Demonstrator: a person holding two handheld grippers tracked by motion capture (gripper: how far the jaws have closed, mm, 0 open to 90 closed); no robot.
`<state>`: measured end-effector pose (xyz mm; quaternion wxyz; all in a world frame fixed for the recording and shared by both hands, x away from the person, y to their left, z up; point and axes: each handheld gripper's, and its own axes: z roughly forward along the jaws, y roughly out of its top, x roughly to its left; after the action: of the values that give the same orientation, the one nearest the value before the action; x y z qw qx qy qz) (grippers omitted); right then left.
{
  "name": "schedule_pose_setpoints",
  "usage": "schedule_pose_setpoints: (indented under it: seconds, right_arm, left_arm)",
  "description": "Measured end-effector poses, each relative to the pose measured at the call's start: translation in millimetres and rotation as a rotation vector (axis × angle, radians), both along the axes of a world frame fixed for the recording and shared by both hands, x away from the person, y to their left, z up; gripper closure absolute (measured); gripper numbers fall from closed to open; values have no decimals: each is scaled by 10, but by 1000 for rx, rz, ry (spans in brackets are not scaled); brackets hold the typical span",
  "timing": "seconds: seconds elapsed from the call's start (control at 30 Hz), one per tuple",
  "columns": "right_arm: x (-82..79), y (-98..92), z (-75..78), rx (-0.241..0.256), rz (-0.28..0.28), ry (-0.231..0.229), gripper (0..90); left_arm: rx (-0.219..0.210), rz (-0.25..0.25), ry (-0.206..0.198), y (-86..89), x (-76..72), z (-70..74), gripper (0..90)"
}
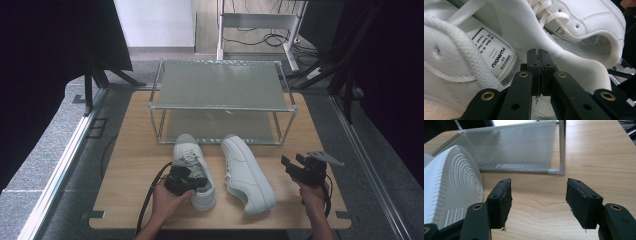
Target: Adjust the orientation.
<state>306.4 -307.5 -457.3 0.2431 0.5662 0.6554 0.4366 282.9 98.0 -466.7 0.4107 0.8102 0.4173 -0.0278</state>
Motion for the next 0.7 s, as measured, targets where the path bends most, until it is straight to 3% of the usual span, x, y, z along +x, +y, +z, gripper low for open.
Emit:
schedule_pose_setpoints:
  seconds: [0.17,0.37,0.57,0.7]
  right_arm:
    - [-8,16,5,-18,5,-2,373]
    - [-14,-62,16,-4,-19,-6,373]
    - [-4,-106,11,18,-19,-2,374]
    - [7,-108,19,33,-12,-1,376]
  left_arm:
    - [-7,-9,23,70,12,6,897]
    - [-60,0,49,239,-6,4,897]
    - [-50,26,43,440,-83,8,898]
    - [-59,34,72,618,-67,17,898]
